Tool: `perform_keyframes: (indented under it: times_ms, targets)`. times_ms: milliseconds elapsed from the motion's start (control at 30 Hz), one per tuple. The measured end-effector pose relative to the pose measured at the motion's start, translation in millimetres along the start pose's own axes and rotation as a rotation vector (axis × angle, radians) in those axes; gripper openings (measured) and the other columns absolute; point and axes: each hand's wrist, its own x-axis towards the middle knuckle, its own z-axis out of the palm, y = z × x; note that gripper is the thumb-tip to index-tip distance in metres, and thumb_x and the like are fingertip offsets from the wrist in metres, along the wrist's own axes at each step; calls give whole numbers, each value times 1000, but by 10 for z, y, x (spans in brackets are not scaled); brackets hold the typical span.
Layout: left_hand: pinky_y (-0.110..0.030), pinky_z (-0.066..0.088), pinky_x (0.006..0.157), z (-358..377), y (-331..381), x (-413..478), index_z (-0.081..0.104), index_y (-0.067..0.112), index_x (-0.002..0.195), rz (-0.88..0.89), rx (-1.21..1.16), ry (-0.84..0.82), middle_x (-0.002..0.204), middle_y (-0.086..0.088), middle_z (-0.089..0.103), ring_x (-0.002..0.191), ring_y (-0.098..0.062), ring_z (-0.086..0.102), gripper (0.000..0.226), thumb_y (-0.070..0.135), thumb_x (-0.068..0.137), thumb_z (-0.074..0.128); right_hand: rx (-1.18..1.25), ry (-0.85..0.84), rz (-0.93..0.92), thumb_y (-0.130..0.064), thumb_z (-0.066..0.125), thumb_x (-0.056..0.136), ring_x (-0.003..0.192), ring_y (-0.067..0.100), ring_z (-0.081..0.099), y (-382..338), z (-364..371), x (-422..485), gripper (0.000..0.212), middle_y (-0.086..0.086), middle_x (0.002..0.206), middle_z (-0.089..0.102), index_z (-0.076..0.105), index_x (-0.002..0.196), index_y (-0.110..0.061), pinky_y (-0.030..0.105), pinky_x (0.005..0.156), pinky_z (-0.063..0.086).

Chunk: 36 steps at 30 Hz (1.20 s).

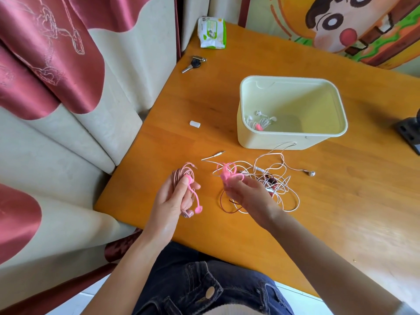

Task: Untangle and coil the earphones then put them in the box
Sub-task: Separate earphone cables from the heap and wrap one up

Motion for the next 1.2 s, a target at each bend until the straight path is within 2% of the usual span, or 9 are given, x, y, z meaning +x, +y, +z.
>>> perform_keyframes:
  times_ms: [100, 200, 333, 467, 567, 667, 900, 1033, 1200]
  targets:
    - [-28, 31, 48, -10, 4, 9, 51, 4, 84, -10, -7, 10, 54, -4, 33, 48, -9, 39, 28, 31, 88, 50, -510, 101, -119, -19, 65, 86, 75, 13, 61, 120, 25, 58, 14, 5, 88, 66, 63, 96, -9, 26, 73, 52]
    - [-28, 32, 47, 1, 12, 17, 54, 10, 75, -23, 7, 39, 53, -5, 33, 47, -9, 40, 25, 32, 87, 52, -678, 93, -160, -24, 67, 85, 74, 14, 61, 205, 126, 113, 16, 1, 83, 65, 62, 95, -12, 30, 72, 51]
    - [-27, 31, 44, -46, 22, 37, 61, 15, 69, -49, -2, 87, 57, -10, 29, 49, -15, 29, 27, 29, 91, 54, -453, 9, -16, -21, 64, 88, 72, 15, 64, 174, 253, 178, 10, 6, 82, 66, 61, 88, -11, 37, 82, 55]
    - [-26, 31, 45, -122, -49, 53, 65, 5, 84, -81, 34, 148, 52, -5, 30, 46, -14, 30, 24, 27, 91, 58, 12, -156, 76, -6, 57, 90, 75, 11, 63, 90, 330, 127, 8, 7, 82, 63, 63, 92, -1, 19, 75, 55]
    - [-26, 31, 45, -115, -111, 47, 65, 5, 83, -100, 113, 179, 49, 0, 33, 45, -13, 33, 21, 24, 90, 61, 201, -215, 138, -6, 55, 91, 76, 12, 65, 43, 336, 41, 14, 7, 85, 65, 61, 100, 3, 18, 74, 56]
    - [-25, 36, 42, -62, -157, 28, 63, 14, 73, -91, 224, 194, 47, 3, 41, 44, -10, 39, 19, 22, 90, 62, 217, -252, 151, -9, 56, 91, 74, 9, 67, 25, 345, -27, 16, 6, 84, 69, 62, 102, 2, 16, 70, 55]
    - [-21, 37, 37, 33, -146, 19, 68, 21, 80, -7, 374, 161, 49, 5, 52, 44, -8, 44, 7, 27, 84, 68, 260, -222, 164, -10, 58, 90, 73, 10, 67, -14, 363, -82, 29, 10, 89, 69, 59, 111, 9, 16, 71, 56]
    - [-22, 36, 37, 68, -115, 26, 70, 20, 83, 55, 437, 144, 50, 7, 57, 45, -9, 46, 6, 25, 81, 71, 231, -214, 142, -13, 61, 89, 86, 15, 66, -45, 349, -94, 32, 18, 106, 68, 60, 113, 8, 18, 78, 56]
    - [-20, 35, 35, 98, -107, 58, 69, 14, 78, 52, 430, 147, 48, 6, 55, 40, -5, 46, 8, 20, 83, 70, 222, -203, 143, -13, 61, 88, 75, 11, 68, -94, 315, -142, 32, 14, 94, 68, 59, 110, 10, 15, 69, 55]
